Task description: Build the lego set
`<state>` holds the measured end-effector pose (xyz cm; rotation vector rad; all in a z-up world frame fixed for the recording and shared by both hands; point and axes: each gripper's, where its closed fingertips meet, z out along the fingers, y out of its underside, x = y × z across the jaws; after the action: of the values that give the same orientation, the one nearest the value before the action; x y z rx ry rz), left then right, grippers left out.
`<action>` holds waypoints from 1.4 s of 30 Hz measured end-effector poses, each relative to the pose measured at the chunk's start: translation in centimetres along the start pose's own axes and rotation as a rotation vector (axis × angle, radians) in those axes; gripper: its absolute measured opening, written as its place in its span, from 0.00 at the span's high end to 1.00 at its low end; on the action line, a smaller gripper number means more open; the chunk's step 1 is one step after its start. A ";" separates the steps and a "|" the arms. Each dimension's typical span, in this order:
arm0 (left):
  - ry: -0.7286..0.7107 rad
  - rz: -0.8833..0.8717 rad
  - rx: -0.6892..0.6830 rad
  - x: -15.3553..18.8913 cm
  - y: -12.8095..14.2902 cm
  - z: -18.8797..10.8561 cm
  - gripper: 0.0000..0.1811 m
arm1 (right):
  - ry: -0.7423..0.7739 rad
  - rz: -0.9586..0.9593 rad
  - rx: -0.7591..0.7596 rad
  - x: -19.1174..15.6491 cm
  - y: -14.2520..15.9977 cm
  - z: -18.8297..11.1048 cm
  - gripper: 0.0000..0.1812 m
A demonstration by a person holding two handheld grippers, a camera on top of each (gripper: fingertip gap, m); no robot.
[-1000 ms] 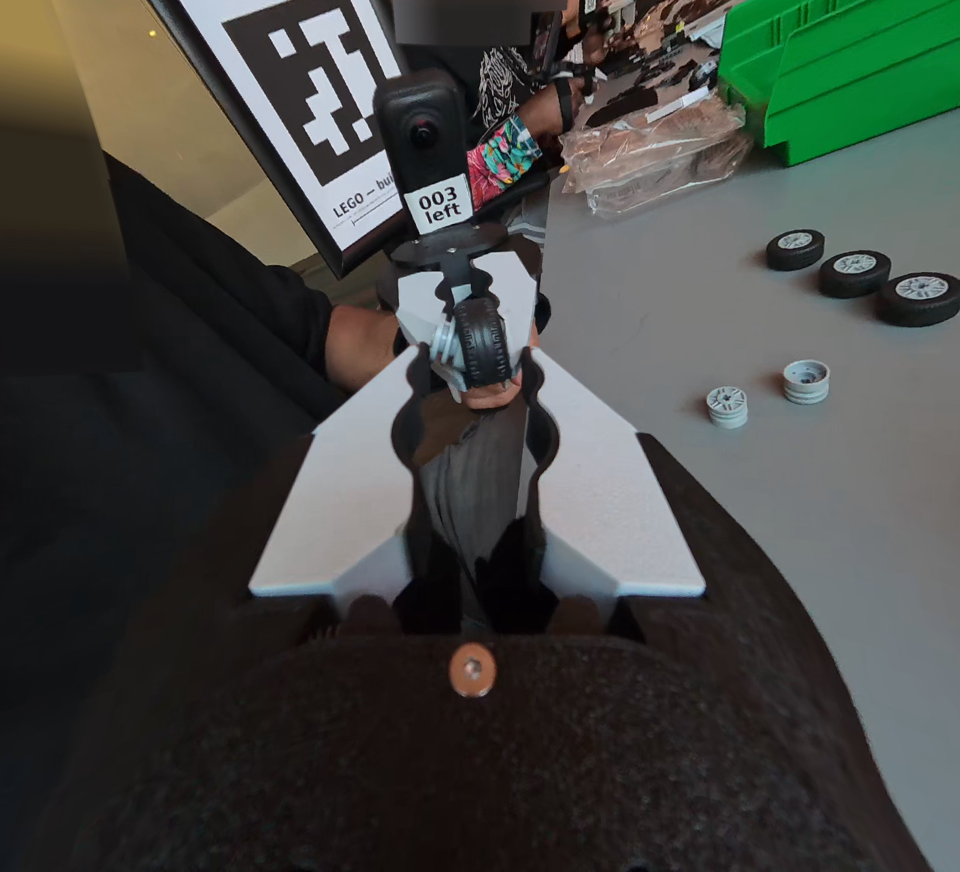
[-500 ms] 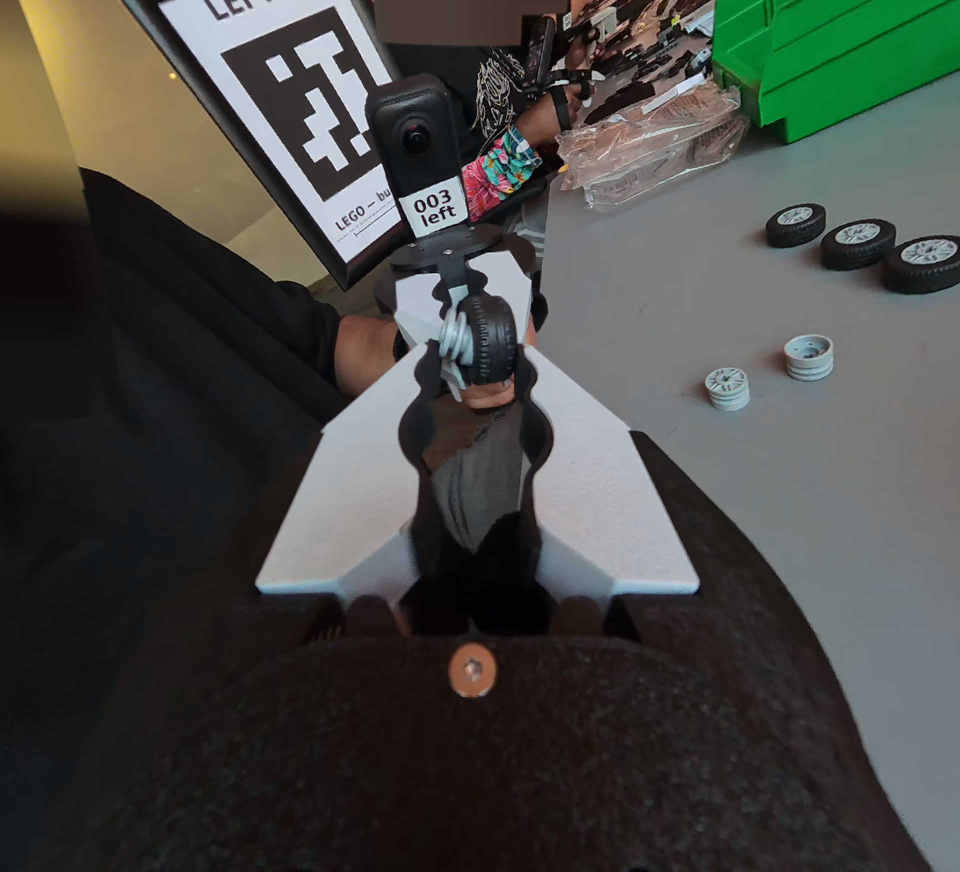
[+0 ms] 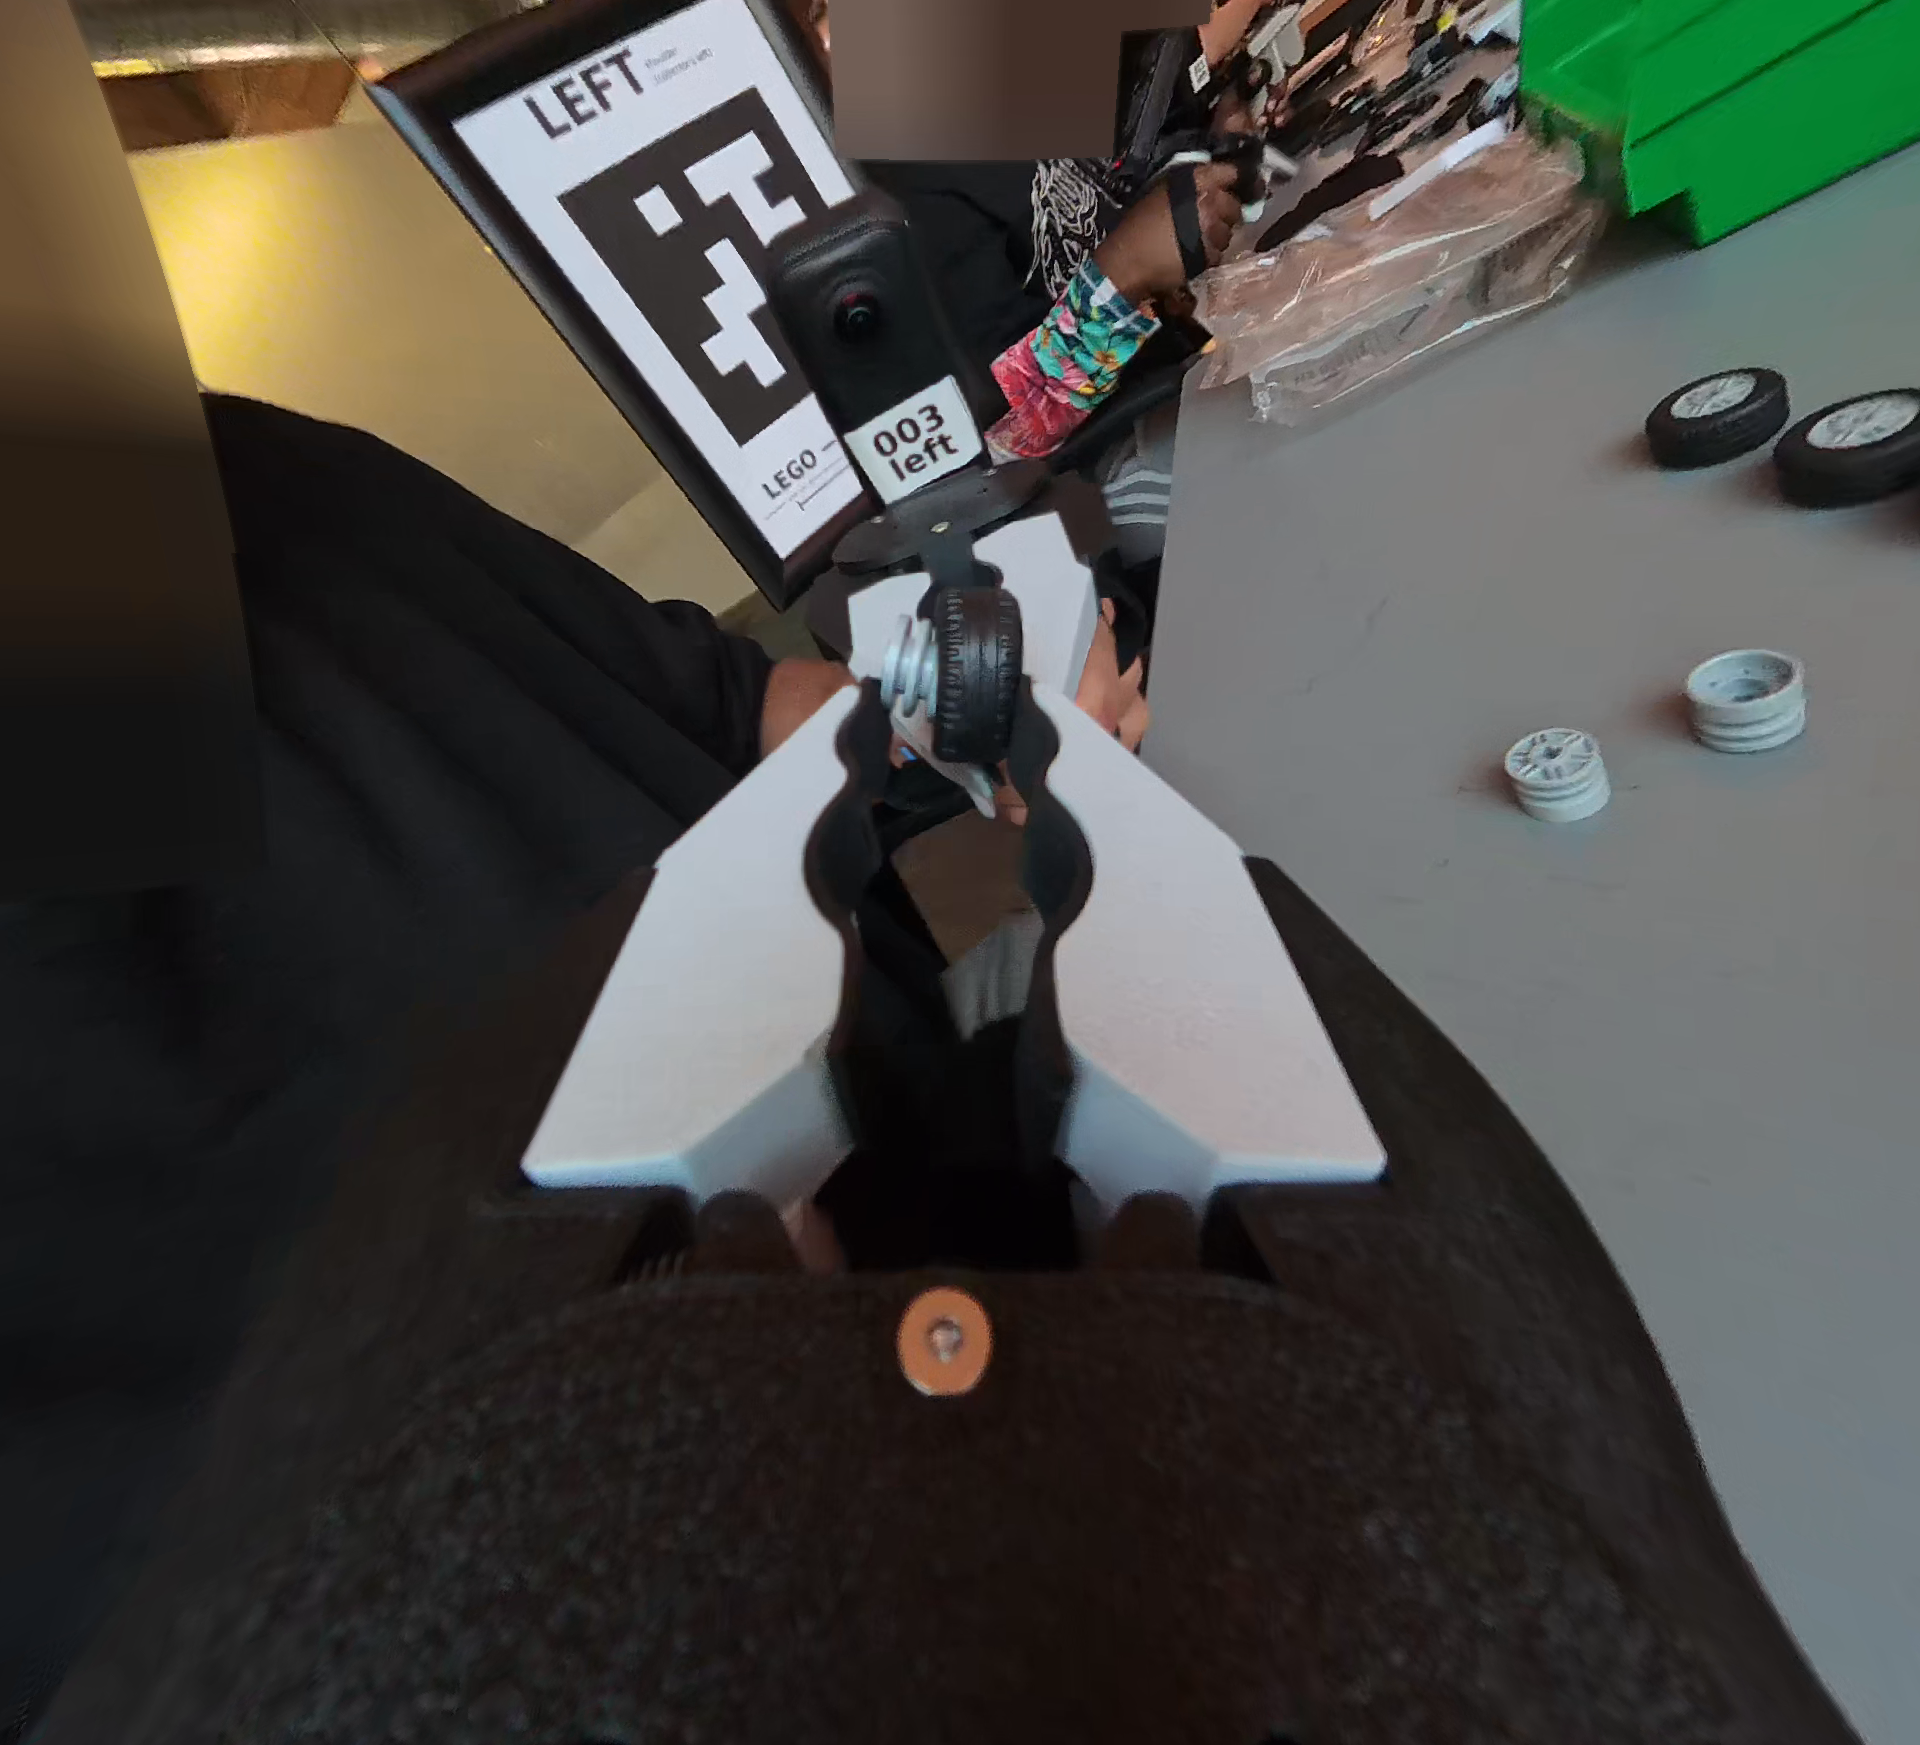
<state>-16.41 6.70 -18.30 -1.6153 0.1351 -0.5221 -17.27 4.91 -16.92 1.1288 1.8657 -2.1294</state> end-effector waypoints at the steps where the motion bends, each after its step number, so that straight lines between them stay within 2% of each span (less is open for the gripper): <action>1: -0.006 0.008 0.004 -0.1 0.0 0.0 0.99 | 0.026 -0.051 -0.010 0.0 0.0 0.1 0.87; 5: -0.037 0.017 -0.022 -0.8 0.0 -0.1 1.00 | 0.089 -0.080 -0.014 0.7 -0.6 -0.6 0.87; 6: -0.053 0.036 -0.043 -1.3 0.1 -0.4 0.96 | 0.128 -0.092 -0.033 1.3 -0.5 -1.0 0.87; 7: -0.061 0.044 -0.059 -1.7 0.1 -0.8 0.88 | 0.194 -0.130 -0.066 2.2 -0.2 -1.4 0.87; 9: -0.045 0.049 -0.059 -1.8 -0.3 -1.3 0.83 | 0.258 -0.242 -0.172 2.7 1.2 -1.3 0.87; 13: 0.054 0.125 -0.168 0.1 1.3 -1.1 0.83 | 0.295 -0.413 -0.370 2.6 4.1 -0.2 0.87; 15: 0.062 0.153 -0.201 0.4 2.1 -1.0 0.88 | 0.292 -0.473 -0.405 2.0 4.6 0.2 0.87; 17: 0.072 0.181 -0.226 0.7 2.5 -1.0 0.88 | 0.315 -0.543 -0.436 1.9 4.9 0.3 0.87; 21: 0.055 0.245 -0.237 0.7 2.7 -1.1 0.88 | 0.324 -0.508 -0.439 2.0 5.0 0.4 0.88; 25: 0.014 0.339 -0.184 0.5 2.2 -1.0 0.88 | 0.364 -0.525 -0.437 2.1 4.5 0.2 0.87; 28: 0.010 0.359 -0.126 0.9 1.3 -0.9 0.88 | 0.335 -0.501 -0.392 1.4 3.8 0.1 0.88; 31: -0.018 0.401 -0.162 0.6 1.9 -0.7 0.88 | 0.376 -0.548 -0.437 2.0 4.3 -0.2 0.88; 36: -0.053 0.454 -0.147 0.7 1.7 -0.4 0.89 | 0.361 -0.530 -0.423 1.9 4.2 -0.5 0.89; 40: -0.090 0.479 -0.102 0.3 0.5 -0.8 0.89 | 0.362 -0.503 -0.340 1.7 2.9 0.0 0.87; 42: -0.102 0.477 -0.078 0.3 0.0 -1.0 0.89 | 0.370 -0.549 -0.335 1.6 2.5 0.1 0.87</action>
<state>-16.56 5.71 -18.16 -1.6124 0.4556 -0.0669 -17.18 4.82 -19.85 1.0778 2.8493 -1.7858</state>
